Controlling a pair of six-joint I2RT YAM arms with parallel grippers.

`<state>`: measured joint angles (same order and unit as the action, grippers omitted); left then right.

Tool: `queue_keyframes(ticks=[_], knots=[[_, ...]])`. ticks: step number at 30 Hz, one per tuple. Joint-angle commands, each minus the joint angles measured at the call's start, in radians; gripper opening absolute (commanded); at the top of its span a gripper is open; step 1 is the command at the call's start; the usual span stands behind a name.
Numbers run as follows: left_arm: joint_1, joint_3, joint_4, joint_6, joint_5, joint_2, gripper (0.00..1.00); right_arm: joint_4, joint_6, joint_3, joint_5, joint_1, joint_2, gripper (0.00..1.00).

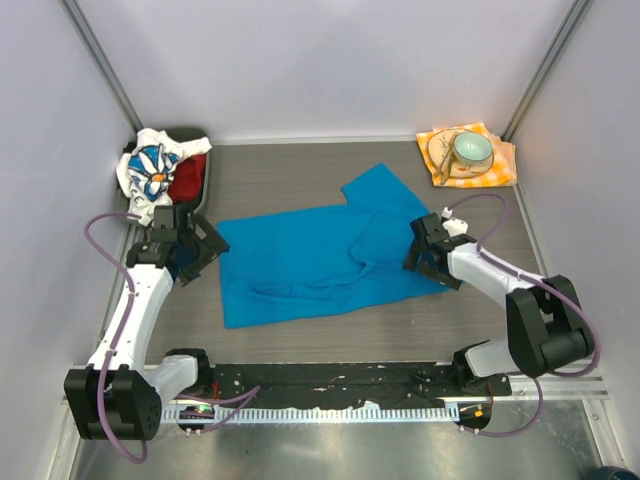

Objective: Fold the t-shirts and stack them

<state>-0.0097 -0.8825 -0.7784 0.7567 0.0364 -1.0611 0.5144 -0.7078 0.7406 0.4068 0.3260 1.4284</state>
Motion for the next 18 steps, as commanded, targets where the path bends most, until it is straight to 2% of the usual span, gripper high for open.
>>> queue_keyframes(ticks=[1, 7, 12, 18], knots=[[-0.018, 0.017, 0.014, 0.021, -0.078, 0.018, 1.00, 0.076, 0.022, 0.054, 0.011, -0.005, -0.117, 1.00], [-0.222, 0.098, 0.059, 0.131, -0.055, 0.062, 1.00, 0.043, 0.100, 0.207, -0.109, -0.005, -0.099, 1.00], [-0.378, 0.160, 0.116, 0.234, -0.046, 0.030, 1.00, -0.014, 0.102, 0.302, -0.169, -0.004, -0.046, 0.99], [-0.443, 0.231, 0.202, 0.270, 0.000, -0.010, 1.00, -0.040, 0.105, 0.321, -0.215, 0.001, -0.010, 1.00]])
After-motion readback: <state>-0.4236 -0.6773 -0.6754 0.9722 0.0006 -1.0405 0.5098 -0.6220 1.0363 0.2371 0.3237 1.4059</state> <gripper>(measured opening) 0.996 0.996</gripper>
